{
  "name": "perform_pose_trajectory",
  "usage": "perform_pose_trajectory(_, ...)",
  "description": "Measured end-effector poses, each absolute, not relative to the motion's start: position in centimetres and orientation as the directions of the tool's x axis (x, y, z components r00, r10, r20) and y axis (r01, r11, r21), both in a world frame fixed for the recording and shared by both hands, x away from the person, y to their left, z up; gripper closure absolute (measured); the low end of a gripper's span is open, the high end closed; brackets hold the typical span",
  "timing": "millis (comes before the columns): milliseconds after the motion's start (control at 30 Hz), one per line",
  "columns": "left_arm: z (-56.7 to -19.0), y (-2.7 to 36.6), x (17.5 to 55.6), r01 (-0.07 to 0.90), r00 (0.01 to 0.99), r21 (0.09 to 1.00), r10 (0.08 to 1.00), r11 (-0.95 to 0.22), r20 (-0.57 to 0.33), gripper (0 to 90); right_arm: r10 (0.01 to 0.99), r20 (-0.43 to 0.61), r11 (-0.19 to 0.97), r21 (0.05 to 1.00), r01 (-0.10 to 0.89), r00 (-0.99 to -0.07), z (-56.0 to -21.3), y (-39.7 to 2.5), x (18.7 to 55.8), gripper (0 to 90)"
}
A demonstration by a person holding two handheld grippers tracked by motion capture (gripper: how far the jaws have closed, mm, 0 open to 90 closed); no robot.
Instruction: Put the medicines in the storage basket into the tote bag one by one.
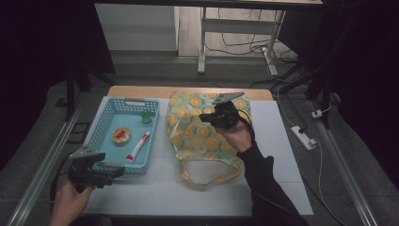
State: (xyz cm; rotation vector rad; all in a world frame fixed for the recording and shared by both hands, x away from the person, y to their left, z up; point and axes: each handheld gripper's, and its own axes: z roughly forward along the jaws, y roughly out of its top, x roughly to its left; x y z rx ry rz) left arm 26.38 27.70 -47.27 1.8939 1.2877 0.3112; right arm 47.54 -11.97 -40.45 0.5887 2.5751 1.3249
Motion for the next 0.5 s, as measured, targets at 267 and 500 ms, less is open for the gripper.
perform_pose_trajectory(267, -47.2, 27.9, 28.9, 0.675, 0.452, 0.715, 0.868, -0.181, -0.207, 0.0, 0.423, 0.019, 0.525, 0.81, 0.262, -0.906, -40.5, -11.9, 47.5, 90.0)
perform_pose_trajectory(500, -46.7, 28.0, 31.1, 0.69, 0.44, 0.697, 0.879, -0.197, -0.187, 0.0, 0.421, 0.022, 0.525, 0.81, 0.263, -0.907, -40.5, -12.0, 47.5, 90.0)
